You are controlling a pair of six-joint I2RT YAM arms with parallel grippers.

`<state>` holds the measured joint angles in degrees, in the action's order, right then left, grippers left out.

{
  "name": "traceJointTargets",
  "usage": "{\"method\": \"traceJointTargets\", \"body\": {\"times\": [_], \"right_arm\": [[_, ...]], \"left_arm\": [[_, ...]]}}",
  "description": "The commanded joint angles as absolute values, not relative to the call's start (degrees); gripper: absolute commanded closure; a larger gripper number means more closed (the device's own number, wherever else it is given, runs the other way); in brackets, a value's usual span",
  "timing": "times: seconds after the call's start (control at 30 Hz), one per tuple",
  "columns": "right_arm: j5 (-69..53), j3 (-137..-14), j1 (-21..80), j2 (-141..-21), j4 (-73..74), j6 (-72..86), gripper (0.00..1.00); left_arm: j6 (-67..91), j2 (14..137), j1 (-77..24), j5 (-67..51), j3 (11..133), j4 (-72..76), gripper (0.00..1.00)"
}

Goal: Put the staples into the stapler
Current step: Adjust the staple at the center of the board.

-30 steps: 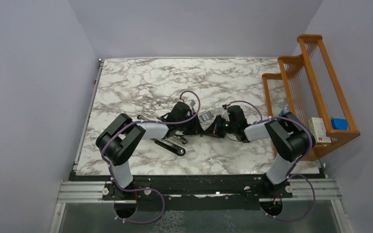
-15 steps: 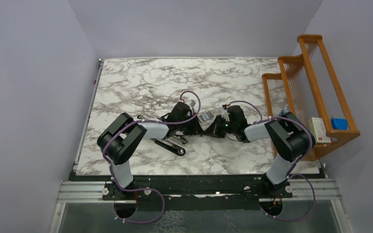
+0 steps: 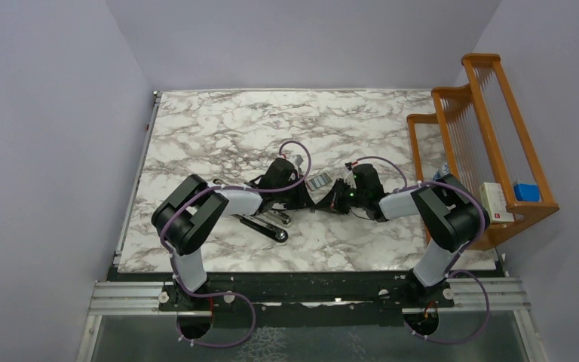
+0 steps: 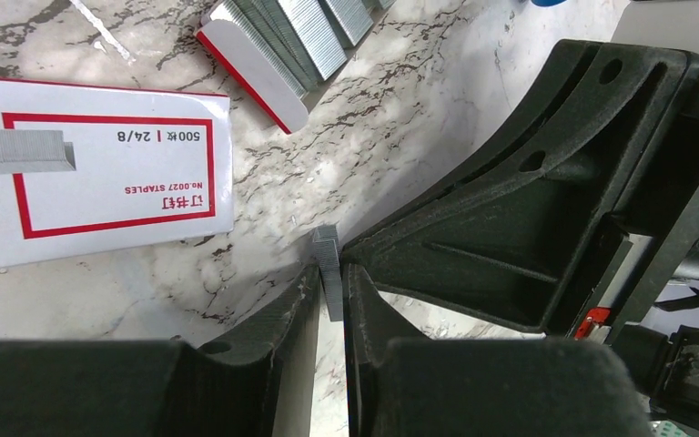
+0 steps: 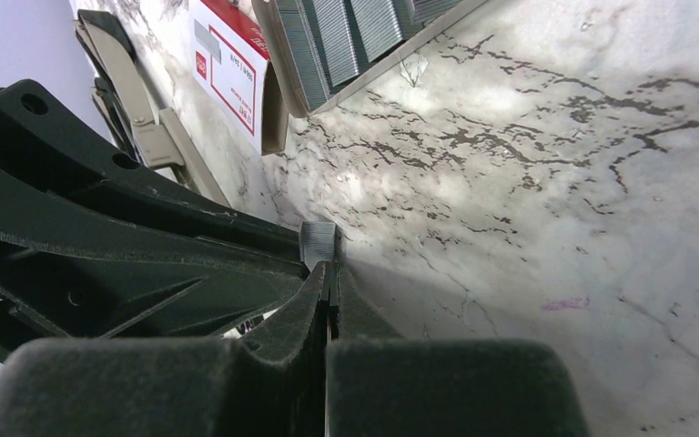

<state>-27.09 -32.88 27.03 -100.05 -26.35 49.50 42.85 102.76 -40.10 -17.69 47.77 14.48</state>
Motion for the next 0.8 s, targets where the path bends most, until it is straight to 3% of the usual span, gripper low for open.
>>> {"method": "traceJointTargets", "body": {"times": [0.0, 0.2, 0.47, 0.77], "right_arm": [[-17.0, -29.7, 27.4, -103.5, -12.4, 45.1, 0.97], [-17.1, -29.7, 27.4, -103.4, -12.4, 45.1, 0.95], [-14.9, -30.4, 27.3, -99.9, -9.4, 44.0, 0.83], [-13.4, -27.8, 27.2, -92.0, -10.0, 43.9, 0.79]], "left_arm": [[42.6, 103.9, -40.4, -19.0, 48.7, 14.5, 0.83], [42.4, 103.9, -40.4, -18.9, 48.8, 14.1, 0.86], [42.1, 104.1, -40.4, -18.4, 49.3, 13.0, 0.87], [41.2, 103.7, -40.4, -17.7, 49.8, 11.5, 0.87]]}}
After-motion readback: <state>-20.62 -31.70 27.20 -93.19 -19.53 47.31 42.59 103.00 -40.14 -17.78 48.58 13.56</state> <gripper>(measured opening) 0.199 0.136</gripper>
